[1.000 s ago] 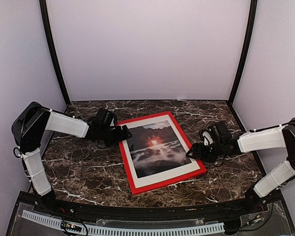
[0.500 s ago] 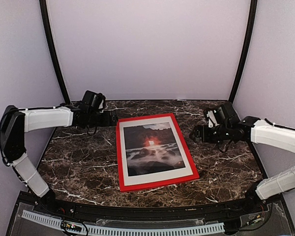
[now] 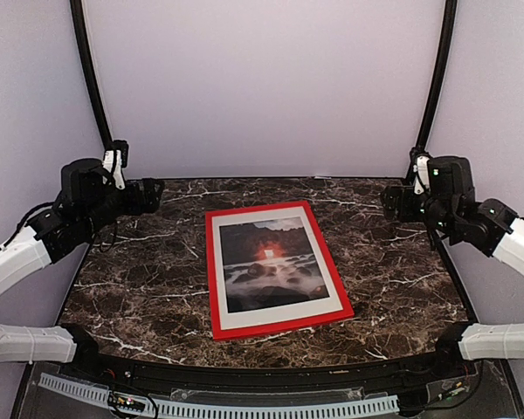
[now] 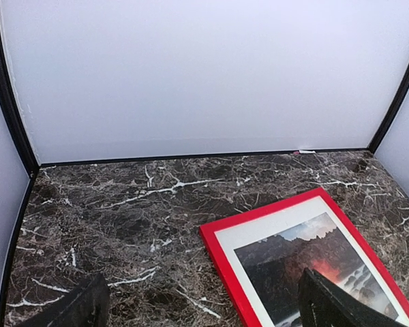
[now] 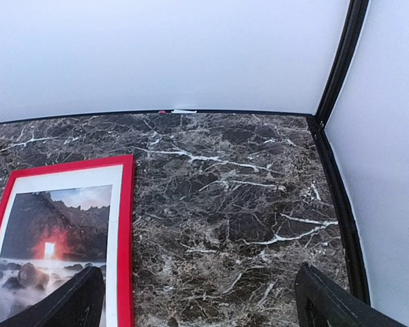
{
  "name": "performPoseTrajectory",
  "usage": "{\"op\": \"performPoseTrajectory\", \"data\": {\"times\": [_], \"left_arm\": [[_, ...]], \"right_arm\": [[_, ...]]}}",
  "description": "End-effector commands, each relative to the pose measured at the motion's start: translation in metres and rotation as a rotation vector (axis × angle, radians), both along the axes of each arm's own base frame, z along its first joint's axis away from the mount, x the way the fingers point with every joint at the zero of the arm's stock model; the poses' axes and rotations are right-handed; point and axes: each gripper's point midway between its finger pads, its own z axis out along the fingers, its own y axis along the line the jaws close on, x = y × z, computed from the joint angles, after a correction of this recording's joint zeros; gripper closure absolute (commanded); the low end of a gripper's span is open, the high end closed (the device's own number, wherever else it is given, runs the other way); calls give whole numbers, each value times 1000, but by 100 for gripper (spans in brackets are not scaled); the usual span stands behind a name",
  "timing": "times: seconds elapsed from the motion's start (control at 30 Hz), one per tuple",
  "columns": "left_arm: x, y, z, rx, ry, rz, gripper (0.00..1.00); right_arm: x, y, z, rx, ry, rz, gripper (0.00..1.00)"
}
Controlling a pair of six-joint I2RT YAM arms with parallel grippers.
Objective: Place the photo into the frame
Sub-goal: Reset both arms
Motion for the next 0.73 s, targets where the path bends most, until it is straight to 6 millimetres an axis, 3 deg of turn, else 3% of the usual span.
{"op": "performPoseTrajectory", "data": {"times": [0.0,0.13,0.7], "left_arm": [[-19,-7,-7,26,-25,-103,1],[-25,2,-23,42,-21,-76,1],[-28,9,-26,28,-21,-44,1]], "right_arm": [[-4,-15,6,-22,-39,-45,1],[-6,-19,3,1,-61,-67,1],[-3,-12,1,35,-85,-43,1]]}}
